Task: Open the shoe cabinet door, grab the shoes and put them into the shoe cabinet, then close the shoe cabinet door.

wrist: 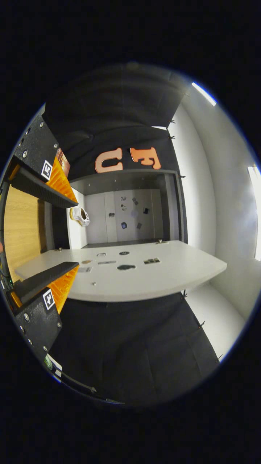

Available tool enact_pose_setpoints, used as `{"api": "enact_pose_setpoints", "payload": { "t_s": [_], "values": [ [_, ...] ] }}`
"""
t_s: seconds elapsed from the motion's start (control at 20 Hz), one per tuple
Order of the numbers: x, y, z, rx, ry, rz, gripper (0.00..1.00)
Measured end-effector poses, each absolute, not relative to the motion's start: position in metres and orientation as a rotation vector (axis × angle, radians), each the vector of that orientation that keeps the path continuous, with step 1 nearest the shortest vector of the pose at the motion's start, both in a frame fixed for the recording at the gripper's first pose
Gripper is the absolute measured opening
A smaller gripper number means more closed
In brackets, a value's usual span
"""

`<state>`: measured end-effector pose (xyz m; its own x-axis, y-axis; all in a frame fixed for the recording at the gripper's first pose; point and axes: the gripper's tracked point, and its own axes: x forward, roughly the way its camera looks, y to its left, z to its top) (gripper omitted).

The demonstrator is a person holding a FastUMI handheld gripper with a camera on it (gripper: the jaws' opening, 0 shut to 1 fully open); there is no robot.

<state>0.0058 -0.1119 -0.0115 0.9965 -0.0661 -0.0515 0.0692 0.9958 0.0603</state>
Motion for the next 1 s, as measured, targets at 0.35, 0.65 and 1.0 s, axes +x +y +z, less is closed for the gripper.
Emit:
{"api": "enact_pose_setpoints", "payload": {
  "t_s": [0.35, 0.65, 1.0],
  "values": [
    [-0.006, -0.227, -0.018, 0.036, 0.025, -0.201, 0.93],
    [0.050, -0.252, -0.033, 0.013, 0.038, -0.132, 0.93],
    [0.075, -0.241, -0.038, 0.016, 0.055, -0.069, 0.92]
  ]
}}
